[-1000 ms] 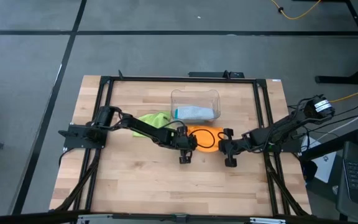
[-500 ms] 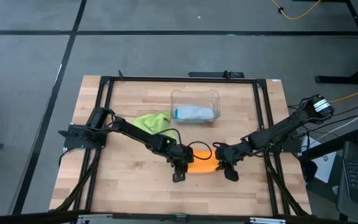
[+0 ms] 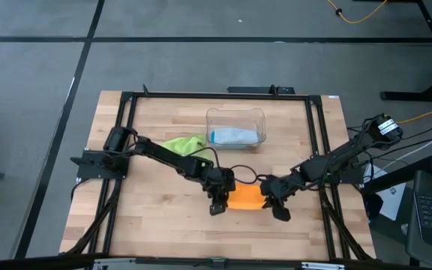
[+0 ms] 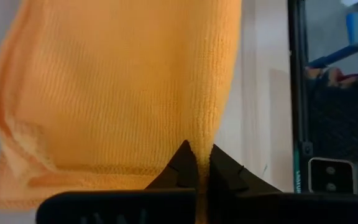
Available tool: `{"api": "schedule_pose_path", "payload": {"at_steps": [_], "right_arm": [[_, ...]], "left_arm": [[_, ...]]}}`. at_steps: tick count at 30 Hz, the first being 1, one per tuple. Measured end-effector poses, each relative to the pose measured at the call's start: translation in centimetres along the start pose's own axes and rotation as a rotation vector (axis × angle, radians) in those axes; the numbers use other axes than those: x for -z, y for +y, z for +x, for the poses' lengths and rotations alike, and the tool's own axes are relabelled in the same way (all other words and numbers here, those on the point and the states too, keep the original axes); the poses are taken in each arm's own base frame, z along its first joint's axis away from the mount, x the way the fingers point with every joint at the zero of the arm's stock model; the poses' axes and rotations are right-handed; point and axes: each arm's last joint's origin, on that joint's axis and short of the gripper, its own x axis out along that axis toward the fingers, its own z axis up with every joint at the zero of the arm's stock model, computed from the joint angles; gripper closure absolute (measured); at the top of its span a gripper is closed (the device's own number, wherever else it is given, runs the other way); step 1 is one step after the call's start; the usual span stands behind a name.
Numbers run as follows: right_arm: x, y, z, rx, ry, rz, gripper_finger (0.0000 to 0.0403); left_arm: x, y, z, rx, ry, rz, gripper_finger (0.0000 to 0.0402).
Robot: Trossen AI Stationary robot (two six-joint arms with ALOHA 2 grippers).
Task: Fold microfiber towels
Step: Fold the yellow towel
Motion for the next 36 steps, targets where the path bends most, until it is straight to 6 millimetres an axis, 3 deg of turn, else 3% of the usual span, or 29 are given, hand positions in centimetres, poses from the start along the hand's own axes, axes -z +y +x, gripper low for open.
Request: {"api": "schedule_pose_path", "payload": {"at_steps": [14,36], "right_arm": [[0.1,-0.3,0.0,0.084,-0.02,-0.005,0.0391],[0.2,-0.2,0.0,0.028,0.011,-0.006,0.0371]], "left_arm": [[-1.2,2.2,-1.0,-0.013,-0.024,-0.04,0.038],[-0.3,0.3,-0.2,-0.082,-0.048,0.031,0.0377]]}}
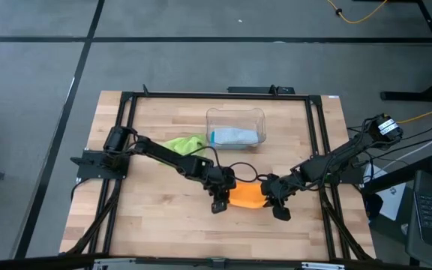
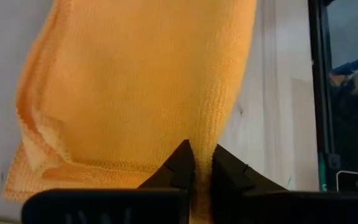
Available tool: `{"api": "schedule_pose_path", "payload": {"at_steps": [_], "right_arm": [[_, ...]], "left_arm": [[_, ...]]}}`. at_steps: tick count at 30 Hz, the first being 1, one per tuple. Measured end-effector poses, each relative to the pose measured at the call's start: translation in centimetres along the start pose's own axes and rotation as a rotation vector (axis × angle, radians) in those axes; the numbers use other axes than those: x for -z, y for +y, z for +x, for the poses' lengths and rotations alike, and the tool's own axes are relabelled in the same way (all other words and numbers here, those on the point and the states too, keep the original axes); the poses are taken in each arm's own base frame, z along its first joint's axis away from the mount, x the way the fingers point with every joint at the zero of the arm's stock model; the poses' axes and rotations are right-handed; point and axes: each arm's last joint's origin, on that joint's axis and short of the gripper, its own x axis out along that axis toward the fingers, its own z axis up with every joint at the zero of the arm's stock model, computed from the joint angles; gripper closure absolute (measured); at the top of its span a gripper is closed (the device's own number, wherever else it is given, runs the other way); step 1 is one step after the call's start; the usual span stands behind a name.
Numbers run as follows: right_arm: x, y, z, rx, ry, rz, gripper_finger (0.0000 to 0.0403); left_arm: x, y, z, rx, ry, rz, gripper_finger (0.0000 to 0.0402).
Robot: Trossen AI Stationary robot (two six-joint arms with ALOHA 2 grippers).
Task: Fold microfiber towels
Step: Fold the yellow towel
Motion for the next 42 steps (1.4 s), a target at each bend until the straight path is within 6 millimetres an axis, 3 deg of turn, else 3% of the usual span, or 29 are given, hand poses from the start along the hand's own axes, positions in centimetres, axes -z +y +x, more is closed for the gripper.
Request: {"api": "schedule_pose_path", "payload": {"at_steps": [7,15,21,35,42], "right_arm": [[0.1,0.0,0.0,0.001,0.008,0.001,0.0353],[0.2,0.2,0.0,-0.031,0.035,-0.002,0.0274],[0.4,0.4,0.0,-0.072,0.066,0.021,0.0233],[0.2,0.3,0.0,-0.005,0.009,0.015,0.0235],[-0.7,-0.6,-0.1,0.035,-0.053,-0.027,0.0236]], "left_arm": [[0.3,-0.6,0.1,0.007,0.006,0.04,0.0347],[0.7,-1.3,0.3,0.018,0.017,0.079,0.0289],[0.9,-1.6,0.4,0.061,0.039,0.08,0.0269],[0.7,-0.7,0.1,0.034,0.061,0.009,0.0272],[1.2,-0.7,-2.7,-0.075,0.14,-0.007,0.0272]]}}
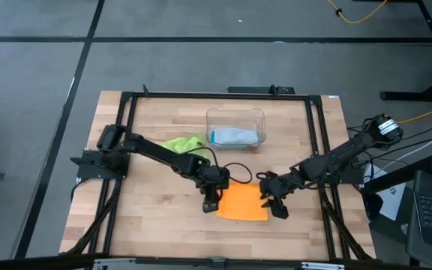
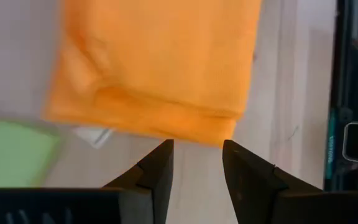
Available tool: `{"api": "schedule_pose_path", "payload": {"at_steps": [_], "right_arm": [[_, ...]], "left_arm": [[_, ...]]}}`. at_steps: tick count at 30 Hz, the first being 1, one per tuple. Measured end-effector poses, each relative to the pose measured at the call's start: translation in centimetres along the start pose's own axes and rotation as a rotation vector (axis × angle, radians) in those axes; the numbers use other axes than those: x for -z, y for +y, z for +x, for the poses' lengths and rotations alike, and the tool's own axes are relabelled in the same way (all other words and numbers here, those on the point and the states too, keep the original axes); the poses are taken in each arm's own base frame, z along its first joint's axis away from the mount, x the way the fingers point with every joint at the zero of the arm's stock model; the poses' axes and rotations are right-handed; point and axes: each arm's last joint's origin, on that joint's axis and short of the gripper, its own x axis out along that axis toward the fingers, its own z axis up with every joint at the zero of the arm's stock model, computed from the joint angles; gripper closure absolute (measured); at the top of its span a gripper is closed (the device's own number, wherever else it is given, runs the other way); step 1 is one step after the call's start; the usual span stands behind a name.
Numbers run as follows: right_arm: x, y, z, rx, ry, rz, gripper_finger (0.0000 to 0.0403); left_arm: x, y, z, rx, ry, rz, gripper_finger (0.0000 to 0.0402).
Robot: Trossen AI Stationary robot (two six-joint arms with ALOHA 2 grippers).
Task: Fold microfiber towels
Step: Fold the yellow towel
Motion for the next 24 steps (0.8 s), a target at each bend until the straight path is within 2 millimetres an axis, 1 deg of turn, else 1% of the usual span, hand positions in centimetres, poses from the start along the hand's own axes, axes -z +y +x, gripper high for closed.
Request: {"api": "schedule_pose_path", "payload": {"at_steps": [2,4,8,14,17,21,24], "right_arm": [[-0.4,-0.5,0.0,0.073,-0.046,-0.013,0.0236],[-0.6,-1.2,0.2,0.14,-0.072,-0.034,0.0236],[-1.2,-1.5,0.8,0.141,-0.099,-0.128,0.0236],[-3.0,-0.8,2.5,0.142,-0.072,-0.299,0.0236],[-4.2,-0.6,3.5,0.122,-0.038,-0.378,0.0236],[-5.5,-0.7,4.4,0.084,0.024,-0.415,0.0236],[-6.1,-1.0,4.4,0.065,0.082,-0.441,0.0236]], "left_arm": [[0.4,-0.1,-1.5,-0.057,0.017,-0.008,0.0272],[0.7,-0.4,-2.6,-0.106,0.013,-0.001,0.0272],[1.8,-0.7,-4.1,-0.196,0.07,0.018,0.0272],[4.0,-1.3,-4.3,-0.263,0.235,0.093,0.0272],[4.5,-1.7,-4.3,-0.3,0.251,0.112,0.0272],[5.4,-2.2,-4.3,-0.342,0.299,0.109,0.0272],[6.2,-2.4,-4.5,-0.407,0.348,0.111,0.0272]]}}
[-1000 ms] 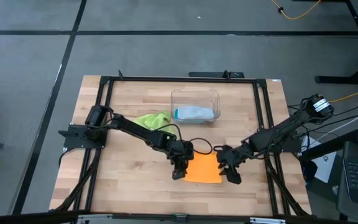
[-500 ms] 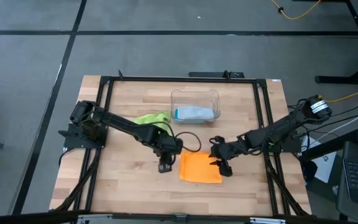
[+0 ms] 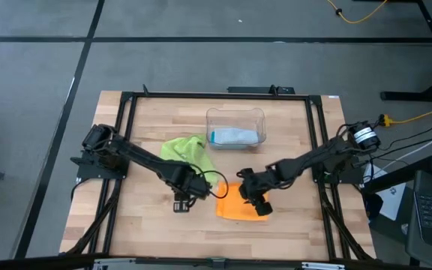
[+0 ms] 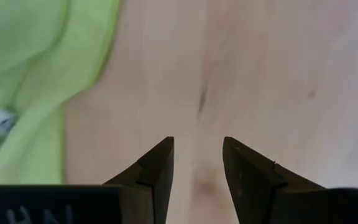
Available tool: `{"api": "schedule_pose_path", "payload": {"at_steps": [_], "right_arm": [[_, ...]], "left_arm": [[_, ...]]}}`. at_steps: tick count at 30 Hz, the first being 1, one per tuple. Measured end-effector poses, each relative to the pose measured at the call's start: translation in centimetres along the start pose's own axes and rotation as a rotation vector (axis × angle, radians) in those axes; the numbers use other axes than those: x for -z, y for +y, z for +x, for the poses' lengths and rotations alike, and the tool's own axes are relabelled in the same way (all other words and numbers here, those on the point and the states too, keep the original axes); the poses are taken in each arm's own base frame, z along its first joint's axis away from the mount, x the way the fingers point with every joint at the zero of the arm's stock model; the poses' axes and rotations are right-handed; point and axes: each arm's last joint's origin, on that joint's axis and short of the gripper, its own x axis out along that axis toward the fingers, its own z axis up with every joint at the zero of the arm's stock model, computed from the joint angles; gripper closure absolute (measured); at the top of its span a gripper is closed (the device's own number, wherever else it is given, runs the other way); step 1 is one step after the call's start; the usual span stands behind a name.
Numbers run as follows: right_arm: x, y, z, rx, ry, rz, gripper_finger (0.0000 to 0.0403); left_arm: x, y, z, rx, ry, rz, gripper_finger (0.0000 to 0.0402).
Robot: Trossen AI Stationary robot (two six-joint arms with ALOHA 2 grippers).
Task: Fold microfiber towels
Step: Fold the yellow towel
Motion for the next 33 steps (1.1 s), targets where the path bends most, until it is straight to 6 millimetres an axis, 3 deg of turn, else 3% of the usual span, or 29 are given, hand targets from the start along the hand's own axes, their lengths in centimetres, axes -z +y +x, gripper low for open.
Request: {"api": "schedule_pose_path", "payload": {"at_steps": [8,19,23,33], "right_arm": [[-0.2,-0.2,0.1,-0.056,0.048,-0.185,0.0236],[1.0,-0.8,3.5,-0.04,0.13,-0.175,0.0236],[1.1,-1.7,3.8,0.009,0.139,0.092,0.0236],[1.1,-2.7,3.6,0.141,0.092,0.85,0.0236]], "left_arm": [[1.5,0.0,-0.7,-0.103,0.069,-0.021,0.0273],[3.6,0.8,-5.7,-0.184,-0.155,-0.099,0.0273],[3.9,0.9,-6.9,-0.213,-0.254,-0.136,0.0273],[3.0,0.5,-7.1,-0.191,-0.365,-0.174,0.0273]]}}
